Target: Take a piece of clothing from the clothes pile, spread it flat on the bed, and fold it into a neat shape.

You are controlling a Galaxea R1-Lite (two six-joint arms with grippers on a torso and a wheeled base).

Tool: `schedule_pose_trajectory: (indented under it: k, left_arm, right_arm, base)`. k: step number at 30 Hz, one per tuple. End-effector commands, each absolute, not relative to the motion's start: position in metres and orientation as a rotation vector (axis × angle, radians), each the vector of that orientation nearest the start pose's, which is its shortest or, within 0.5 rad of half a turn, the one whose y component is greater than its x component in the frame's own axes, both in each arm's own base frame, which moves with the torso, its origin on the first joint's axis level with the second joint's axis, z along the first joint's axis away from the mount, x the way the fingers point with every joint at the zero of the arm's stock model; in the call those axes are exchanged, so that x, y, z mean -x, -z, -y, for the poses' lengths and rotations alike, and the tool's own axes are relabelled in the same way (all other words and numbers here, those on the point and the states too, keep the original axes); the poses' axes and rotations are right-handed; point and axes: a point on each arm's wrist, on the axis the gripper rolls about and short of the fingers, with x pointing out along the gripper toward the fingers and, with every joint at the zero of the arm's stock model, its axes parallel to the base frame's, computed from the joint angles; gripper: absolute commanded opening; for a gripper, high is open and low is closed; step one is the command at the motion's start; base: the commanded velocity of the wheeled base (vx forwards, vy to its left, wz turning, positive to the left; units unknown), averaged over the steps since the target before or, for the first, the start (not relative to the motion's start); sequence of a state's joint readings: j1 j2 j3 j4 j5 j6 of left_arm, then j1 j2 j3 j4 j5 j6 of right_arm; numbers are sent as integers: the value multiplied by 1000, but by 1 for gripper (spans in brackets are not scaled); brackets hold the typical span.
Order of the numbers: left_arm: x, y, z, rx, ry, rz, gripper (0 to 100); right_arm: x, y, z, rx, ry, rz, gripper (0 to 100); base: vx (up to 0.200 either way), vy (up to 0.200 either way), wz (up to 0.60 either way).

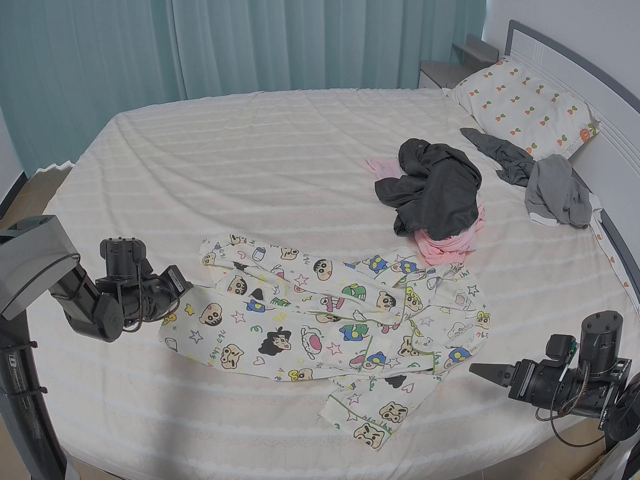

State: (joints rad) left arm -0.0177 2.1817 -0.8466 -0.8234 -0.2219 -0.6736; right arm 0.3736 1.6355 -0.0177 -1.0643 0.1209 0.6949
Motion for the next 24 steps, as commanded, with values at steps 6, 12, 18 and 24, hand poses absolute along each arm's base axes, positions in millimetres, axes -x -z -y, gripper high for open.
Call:
schedule_pose_trajectory:
  k: [6, 12, 18, 24]
  left_arm:
    - [-407, -59, 11, 696, 46, -465, 0]
    - [-420, -60, 12, 692, 30, -455, 0]
    - [-429, -68, 13, 689, 37, -414, 100]
    - [-429, -58, 18, 684, 31, -450, 100]
  right_arm:
    - [-159, -66, -65, -591, -265, -703, 100]
    - [-159, -67, -65, -595, -270, -687, 100]
    - [-160, -67, -65, -596, -272, -683, 100]
    - [-160, -67, -65, -596, -272, -683, 100]
  base:
    - [0, 0, 0]
    - [0, 0, 0]
    - [0, 0, 0]
    - [0, 0, 0]
